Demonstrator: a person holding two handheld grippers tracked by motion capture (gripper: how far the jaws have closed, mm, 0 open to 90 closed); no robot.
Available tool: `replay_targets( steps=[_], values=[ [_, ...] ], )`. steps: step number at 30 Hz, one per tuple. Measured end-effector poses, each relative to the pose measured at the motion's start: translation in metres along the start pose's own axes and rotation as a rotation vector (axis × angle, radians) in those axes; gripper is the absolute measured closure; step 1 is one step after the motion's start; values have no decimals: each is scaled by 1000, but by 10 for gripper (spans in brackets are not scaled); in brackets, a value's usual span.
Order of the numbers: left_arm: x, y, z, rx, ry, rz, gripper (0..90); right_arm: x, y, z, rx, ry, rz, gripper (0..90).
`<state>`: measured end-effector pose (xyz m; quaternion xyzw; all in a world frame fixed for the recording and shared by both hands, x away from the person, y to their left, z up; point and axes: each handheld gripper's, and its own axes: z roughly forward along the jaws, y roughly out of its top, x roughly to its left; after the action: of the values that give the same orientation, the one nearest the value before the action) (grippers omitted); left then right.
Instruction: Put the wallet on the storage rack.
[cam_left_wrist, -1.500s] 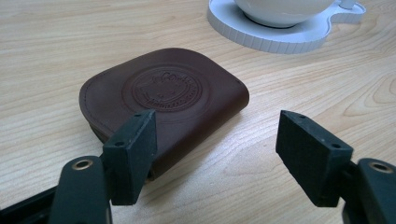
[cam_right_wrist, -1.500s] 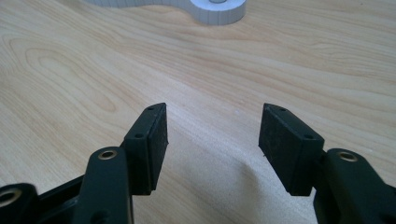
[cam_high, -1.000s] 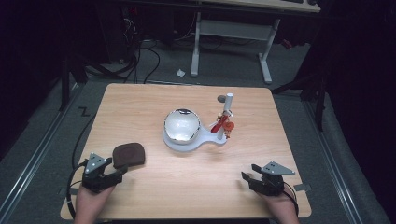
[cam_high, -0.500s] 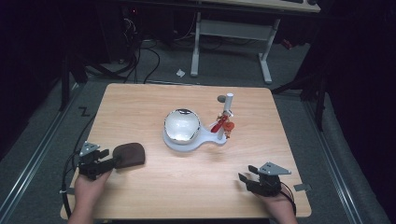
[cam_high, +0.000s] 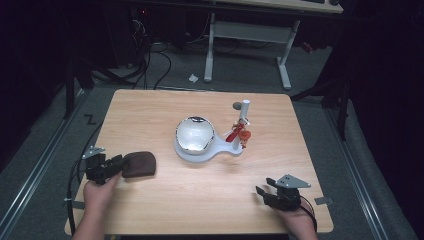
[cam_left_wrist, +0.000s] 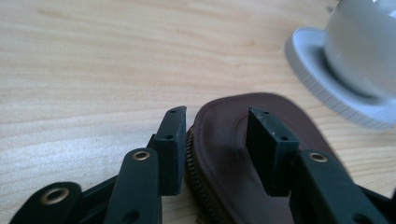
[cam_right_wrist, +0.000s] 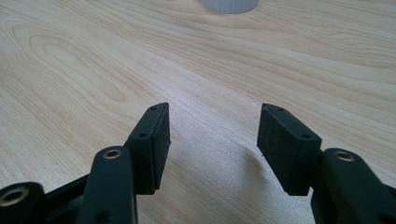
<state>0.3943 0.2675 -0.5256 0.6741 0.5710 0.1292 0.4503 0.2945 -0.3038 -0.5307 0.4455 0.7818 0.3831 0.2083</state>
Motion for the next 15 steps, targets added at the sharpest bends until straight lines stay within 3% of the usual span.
replay_targets(
  steps=[4, 9, 10, 11, 15],
  values=[
    [4, -6, -1, -2, -54, -44, 628, 1, 0, 0, 0, -3, 1, 444],
    [-5, -18, -9, 14, -91, -28, 654, 2, 0, 0, -1, -2, -6, 445],
    [-8, -22, -12, 9, -93, -33, 710, 2, -1, 0, 0, -1, -6, 444],
    [-9, -26, -14, 4, -100, -31, 711, 2, -1, 0, 1, -1, -6, 445],
    [-18, -35, -20, -1, -101, 4, 721, 1, -1, -1, -1, 0, -4, 447]
  ],
)
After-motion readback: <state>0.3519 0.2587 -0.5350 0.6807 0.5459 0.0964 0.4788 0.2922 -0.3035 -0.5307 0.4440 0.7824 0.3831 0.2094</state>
